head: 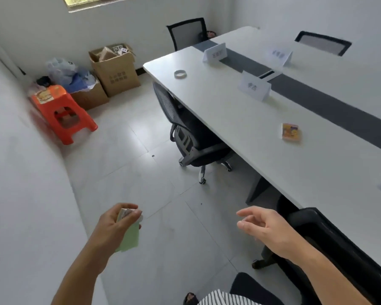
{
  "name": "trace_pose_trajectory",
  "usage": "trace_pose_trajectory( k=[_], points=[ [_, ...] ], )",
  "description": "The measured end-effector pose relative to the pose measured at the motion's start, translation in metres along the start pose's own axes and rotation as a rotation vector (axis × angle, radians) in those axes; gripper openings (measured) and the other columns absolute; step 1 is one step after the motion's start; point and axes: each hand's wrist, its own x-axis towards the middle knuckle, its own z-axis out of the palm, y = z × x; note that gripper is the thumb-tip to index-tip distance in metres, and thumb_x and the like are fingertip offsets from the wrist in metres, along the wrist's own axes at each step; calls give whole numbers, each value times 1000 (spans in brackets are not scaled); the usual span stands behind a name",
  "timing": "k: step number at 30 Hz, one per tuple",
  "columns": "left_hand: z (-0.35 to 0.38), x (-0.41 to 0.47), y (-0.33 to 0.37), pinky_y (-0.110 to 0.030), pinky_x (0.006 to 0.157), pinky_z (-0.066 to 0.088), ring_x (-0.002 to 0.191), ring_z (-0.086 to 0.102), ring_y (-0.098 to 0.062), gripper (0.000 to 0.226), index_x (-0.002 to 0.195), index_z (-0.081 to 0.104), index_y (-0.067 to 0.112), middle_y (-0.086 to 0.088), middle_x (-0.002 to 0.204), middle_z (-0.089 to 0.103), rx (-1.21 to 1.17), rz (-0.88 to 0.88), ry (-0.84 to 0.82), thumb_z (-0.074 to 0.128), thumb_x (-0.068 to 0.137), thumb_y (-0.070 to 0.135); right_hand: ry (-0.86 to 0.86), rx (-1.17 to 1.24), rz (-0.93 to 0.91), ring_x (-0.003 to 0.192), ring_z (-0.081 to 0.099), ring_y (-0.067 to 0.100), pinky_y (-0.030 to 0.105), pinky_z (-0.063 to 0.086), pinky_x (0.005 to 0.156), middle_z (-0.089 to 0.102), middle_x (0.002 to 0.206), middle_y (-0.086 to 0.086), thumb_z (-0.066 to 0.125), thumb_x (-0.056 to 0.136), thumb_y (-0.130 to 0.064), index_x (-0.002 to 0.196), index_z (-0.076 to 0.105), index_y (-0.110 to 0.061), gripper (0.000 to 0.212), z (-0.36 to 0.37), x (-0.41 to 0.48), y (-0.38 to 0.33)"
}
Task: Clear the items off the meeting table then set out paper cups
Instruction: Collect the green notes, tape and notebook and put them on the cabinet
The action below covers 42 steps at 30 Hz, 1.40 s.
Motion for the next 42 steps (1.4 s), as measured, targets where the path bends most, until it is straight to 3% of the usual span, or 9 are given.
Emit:
trace_pose_trajectory(
  k=[6, 12, 17, 22, 27, 30, 35, 39, 42],
  points=[
    [44, 105, 54, -36, 61, 53, 81, 71, -31, 10, 97, 69, 20, -15, 97, 71, 72, 19, -196, 68, 88, 25, 181, 123, 150, 83, 69, 1, 23, 50, 73, 74, 88, -14, 69, 84, -41, 104, 67, -37, 21, -53, 51, 14],
    [77, 185, 119, -30, 57, 55, 81, 74, -27, 18, 95, 72, 26, -12, 94, 74, 178, 10, -348, 73, 79, 35, 344, 223, 211, 86, 69, 27, 33, 56, 70, 74, 91, 7, 69, 87, -30, 103, 69, -26, 16, -107, 145, 11],
    [87, 262, 169, -35, 58, 54, 84, 72, -34, 14, 95, 73, 21, -14, 93, 73, 194, 47, -323, 71, 83, 29, 323, 174, 169, 93, 67, 10, 27, 54, 81, 70, 98, -8, 67, 87, -41, 110, 65, -32, 24, -140, 233, -23],
    [112, 318, 198, -38, 60, 54, 78, 73, -31, 6, 89, 74, 23, -17, 92, 74, 212, 26, -422, 71, 85, 25, 357, 252, 186, 84, 69, 9, 21, 50, 71, 72, 91, -5, 68, 86, -38, 105, 66, -35, 19, -164, 279, -39],
    [142, 401, 244, -38, 61, 51, 84, 70, -34, 4, 87, 74, 30, -13, 88, 74, 312, 108, -582, 70, 86, 29, 494, 290, 362, 87, 69, 16, 25, 52, 70, 71, 95, 2, 66, 90, -31, 110, 64, -24, 21, -184, 309, -27],
    [157, 443, 274, -31, 54, 50, 70, 70, -21, 4, 88, 73, 33, -6, 84, 74, 352, 150, -640, 69, 87, 33, 543, 300, 463, 87, 69, 15, 26, 51, 71, 70, 95, 3, 66, 90, -32, 113, 64, -22, 25, -194, 322, -20],
    [198, 486, 303, -36, 58, 51, 69, 66, -22, 4, 90, 72, 29, -12, 87, 74, 403, 179, -737, 71, 86, 32, 688, 291, 618, 92, 67, 16, 35, 53, 84, 68, 99, 1, 66, 88, -34, 116, 63, -22, 30, -213, 341, 10],
    [234, 491, 316, -32, 53, 52, 62, 68, -14, 25, 90, 72, 34, -5, 88, 75, 451, 153, -810, 69, 69, 47, 799, 198, 762, 103, 61, 23, 35, 48, 87, 65, 109, 3, 65, 87, -34, 123, 59, -19, 39, -233, 358, 47],
    [252, 490, 317, -32, 53, 54, 63, 70, -19, 30, 92, 72, 32, -11, 89, 74, 466, 125, -828, 70, 68, 50, 907, 117, 817, 107, 60, 30, 37, 49, 84, 65, 119, 8, 64, 86, -33, 118, 61, -15, 37, -255, 378, 80]
  ],
)
